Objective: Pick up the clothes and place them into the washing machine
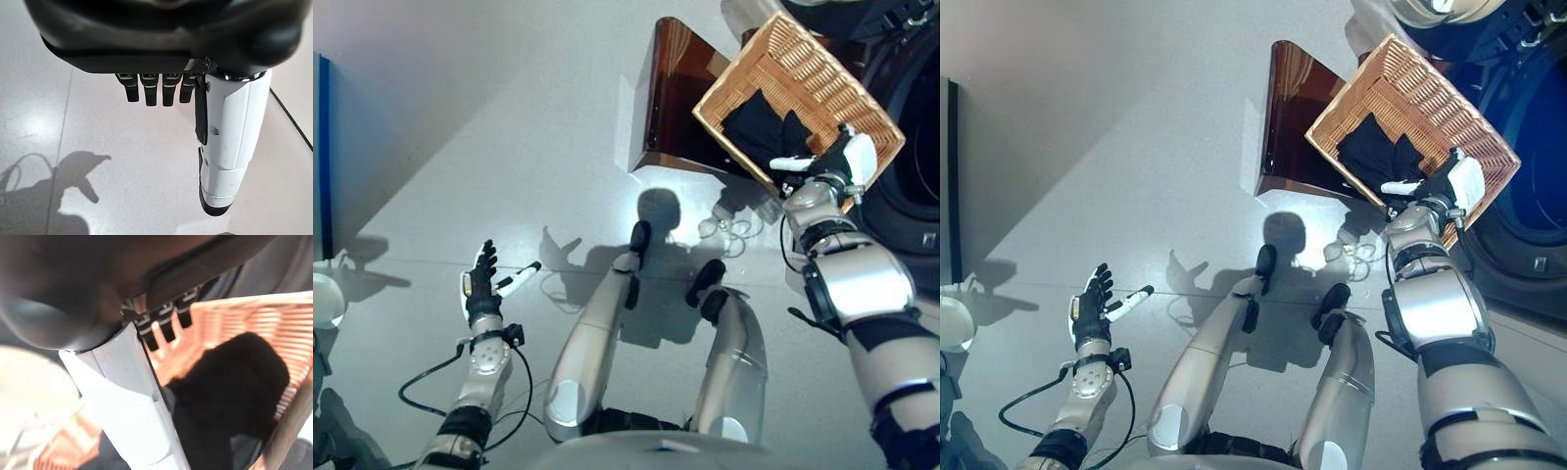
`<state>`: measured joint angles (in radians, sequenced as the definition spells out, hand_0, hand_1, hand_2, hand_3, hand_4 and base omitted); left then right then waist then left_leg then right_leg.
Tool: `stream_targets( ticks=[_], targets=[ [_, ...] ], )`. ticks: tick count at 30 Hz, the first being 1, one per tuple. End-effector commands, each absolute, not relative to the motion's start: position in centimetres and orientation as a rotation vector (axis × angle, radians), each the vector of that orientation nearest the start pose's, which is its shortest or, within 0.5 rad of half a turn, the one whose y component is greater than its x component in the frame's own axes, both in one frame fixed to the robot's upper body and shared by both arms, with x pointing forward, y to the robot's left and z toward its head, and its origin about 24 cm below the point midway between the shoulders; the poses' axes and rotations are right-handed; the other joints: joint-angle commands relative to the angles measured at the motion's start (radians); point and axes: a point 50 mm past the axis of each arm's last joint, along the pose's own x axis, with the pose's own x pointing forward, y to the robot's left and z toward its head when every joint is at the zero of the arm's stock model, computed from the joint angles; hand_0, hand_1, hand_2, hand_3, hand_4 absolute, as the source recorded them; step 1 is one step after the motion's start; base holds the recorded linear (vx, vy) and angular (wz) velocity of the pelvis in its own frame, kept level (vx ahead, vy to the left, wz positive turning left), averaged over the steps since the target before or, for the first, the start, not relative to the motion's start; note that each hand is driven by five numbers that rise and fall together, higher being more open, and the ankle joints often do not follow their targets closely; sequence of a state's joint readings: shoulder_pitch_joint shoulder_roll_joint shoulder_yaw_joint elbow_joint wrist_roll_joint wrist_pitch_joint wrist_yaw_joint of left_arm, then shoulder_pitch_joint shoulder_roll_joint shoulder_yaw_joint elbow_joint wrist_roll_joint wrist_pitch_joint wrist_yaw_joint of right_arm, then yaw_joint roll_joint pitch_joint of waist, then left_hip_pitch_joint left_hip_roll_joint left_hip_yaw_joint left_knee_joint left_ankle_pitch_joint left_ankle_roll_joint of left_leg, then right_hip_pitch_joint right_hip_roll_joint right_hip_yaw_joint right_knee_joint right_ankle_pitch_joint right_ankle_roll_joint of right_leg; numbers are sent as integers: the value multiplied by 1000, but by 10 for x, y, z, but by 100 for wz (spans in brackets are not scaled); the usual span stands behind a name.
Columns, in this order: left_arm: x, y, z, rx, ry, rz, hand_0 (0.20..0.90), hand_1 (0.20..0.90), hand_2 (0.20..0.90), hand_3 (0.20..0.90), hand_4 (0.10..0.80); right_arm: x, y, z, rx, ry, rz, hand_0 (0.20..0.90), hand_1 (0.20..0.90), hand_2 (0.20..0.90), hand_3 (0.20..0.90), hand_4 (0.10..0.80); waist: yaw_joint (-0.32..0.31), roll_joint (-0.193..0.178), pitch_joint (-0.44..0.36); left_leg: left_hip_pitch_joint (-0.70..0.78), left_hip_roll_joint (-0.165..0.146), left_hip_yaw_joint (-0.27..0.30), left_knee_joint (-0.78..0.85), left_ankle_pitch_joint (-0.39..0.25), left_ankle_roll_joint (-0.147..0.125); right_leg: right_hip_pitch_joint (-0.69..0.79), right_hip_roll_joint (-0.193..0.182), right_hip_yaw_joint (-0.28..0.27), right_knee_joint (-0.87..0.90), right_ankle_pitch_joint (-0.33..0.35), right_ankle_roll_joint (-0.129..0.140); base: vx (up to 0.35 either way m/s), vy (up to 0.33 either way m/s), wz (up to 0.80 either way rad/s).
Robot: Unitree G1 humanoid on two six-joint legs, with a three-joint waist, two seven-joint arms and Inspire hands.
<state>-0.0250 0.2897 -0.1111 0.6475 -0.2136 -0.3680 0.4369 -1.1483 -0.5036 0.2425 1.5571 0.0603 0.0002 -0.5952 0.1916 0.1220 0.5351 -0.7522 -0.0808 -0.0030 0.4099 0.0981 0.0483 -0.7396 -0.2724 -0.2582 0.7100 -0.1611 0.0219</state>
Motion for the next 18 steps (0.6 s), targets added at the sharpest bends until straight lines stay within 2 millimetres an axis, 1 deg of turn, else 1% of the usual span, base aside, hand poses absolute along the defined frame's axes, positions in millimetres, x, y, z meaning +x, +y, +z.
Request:
stream_targets(
  ticks=[1, 2, 6, 12, 18],
  targets=[
    [189, 278, -49, 230, 251, 584, 900, 900, 900, 900, 800, 373, -320, 162, -580, 133, -962, 900, 900, 900, 900, 800, 14, -4, -15, -4, -11, 25, 41, -128, -29, 25, 17, 5, -102, 52, 14, 0, 0, 0],
    [188, 278, -50, 232, 257, 579, 900, 900, 900, 900, 800, 372, -324, 163, -533, 137, -980, 900, 900, 900, 900, 800, 15, -3, -15, -3, -12, 26, 42, -128, -29, 25, 17, 6, -100, 52, 14, 0, 0, 0],
    [186, 279, -51, 245, 266, 574, 900, 900, 900, 900, 800, 373, -321, 165, -551, 138, -983, 900, 900, 900, 900, 800, 18, -1, -15, -4, -10, 28, 38, -126, -28, 23, 18, 10, -103, 52, 14, 1, 1, -1],
    [185, 278, -51, 252, 263, 570, 900, 900, 900, 900, 800, 373, -318, 160, -566, 151, -977, 900, 900, 900, 900, 800, 22, 4, -15, -19, -12, 27, 42, -126, -27, 10, 18, 11, -101, 52, 15, 1, 1, -1],
    [186, 274, -50, 253, 255, 558, 900, 900, 900, 900, 800, 370, -323, 155, -578, 162, -980, 900, 900, 900, 900, 800, 29, 15, -15, -44, -19, 26, 56, -127, -26, -16, 9, 7, -84, 49, 17, 0, 0, 0]
  ],
)
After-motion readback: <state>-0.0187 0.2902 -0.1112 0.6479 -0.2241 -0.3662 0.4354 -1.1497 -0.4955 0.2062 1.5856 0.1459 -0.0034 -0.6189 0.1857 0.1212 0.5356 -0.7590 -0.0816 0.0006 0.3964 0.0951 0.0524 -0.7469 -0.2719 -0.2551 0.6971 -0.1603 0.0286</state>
